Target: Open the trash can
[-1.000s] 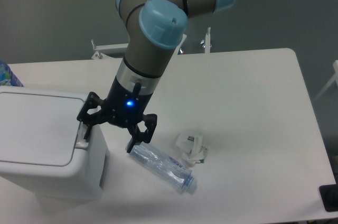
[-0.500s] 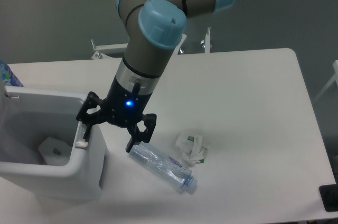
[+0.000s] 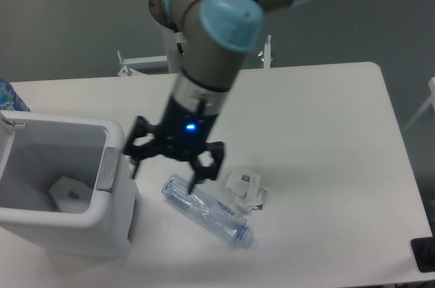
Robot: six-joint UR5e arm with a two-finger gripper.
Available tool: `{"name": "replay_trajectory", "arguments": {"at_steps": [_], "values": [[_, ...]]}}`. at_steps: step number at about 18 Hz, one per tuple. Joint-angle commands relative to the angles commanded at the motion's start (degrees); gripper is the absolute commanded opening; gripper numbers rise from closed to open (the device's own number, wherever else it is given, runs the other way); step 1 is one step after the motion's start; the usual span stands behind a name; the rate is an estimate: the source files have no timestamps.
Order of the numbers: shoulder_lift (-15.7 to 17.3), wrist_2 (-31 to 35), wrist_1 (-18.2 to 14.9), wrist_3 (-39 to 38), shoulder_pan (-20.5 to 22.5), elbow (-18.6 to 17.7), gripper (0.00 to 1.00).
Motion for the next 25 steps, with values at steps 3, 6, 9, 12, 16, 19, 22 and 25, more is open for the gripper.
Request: {"name": "replay_trajectory", "arguments": {"at_steps": [3,6,9,12,16,19,22,25], "values": [[-0.6,6.4,0.9,6.2,1.6,-1.0,1.00],[-2.4,12.7,0.9,14.2,2.8,-1.0,1.00],[-3.8,17.2,0.9,22.2,4.9,-1.2,1.00],[-5.4,18.3,1.0,27.8,7.6,-1.1,1.00],[-7.5,19.3,0.9,36.4,10.5,-0.4,1.00],[-8.0,22.4,0.4,43.9,11.6,-0.4,1.00],[-8.4,25.0,0.4,46.5,11.6,-0.5,1.00],[-8.5,28.0,0.0,47.1,11.4,-0.9,1.00]]}}
